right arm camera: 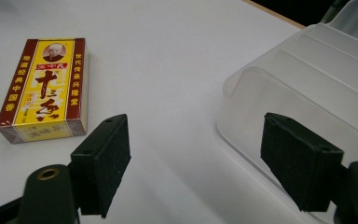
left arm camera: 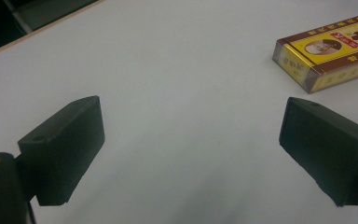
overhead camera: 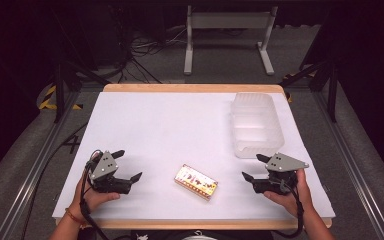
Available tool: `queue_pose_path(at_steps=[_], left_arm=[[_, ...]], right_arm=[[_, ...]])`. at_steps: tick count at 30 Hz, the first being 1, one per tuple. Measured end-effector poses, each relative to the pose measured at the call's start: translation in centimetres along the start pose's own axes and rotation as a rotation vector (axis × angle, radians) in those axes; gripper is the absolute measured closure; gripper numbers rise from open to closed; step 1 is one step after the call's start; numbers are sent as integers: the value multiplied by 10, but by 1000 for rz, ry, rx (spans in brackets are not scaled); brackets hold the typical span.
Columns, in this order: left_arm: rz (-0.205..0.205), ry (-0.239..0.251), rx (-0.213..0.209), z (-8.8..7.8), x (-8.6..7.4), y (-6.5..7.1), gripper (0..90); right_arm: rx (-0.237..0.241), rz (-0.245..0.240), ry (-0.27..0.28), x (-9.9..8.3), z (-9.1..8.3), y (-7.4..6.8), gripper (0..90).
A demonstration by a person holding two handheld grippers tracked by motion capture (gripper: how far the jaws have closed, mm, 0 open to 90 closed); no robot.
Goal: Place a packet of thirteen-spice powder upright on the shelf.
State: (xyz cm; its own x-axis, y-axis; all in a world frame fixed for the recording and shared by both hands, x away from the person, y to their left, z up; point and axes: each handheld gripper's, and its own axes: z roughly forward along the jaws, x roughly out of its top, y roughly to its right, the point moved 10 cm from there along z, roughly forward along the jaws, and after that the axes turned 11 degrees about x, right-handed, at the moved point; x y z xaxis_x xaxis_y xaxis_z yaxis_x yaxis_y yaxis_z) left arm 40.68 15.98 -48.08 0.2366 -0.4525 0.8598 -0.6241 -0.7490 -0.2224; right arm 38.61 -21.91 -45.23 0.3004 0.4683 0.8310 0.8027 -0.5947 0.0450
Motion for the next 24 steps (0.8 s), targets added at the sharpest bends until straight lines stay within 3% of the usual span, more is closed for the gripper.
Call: queue_pose_path(at_steps=[5, 9, 12, 20, 24], left_arm=[[1, 2, -5, -2, -1, 5, 75], [17, 2, -10, -5, -2, 7, 76], [-4, 0, -15, -5, -3, 7, 76], [-8, -16, 1, -7, -7, 6, 76], [-16, -19, 4, -8, -7, 7, 76]], right_arm=[[45, 19, -6, 0, 3, -5, 252], [65, 5, -18, 3, 7, -12, 246], [95, 8, -31, 7, 14, -17, 244], [157, -33, -108, 16, 41, -37, 256], [224, -56, -172, 27, 59, -56, 260]])
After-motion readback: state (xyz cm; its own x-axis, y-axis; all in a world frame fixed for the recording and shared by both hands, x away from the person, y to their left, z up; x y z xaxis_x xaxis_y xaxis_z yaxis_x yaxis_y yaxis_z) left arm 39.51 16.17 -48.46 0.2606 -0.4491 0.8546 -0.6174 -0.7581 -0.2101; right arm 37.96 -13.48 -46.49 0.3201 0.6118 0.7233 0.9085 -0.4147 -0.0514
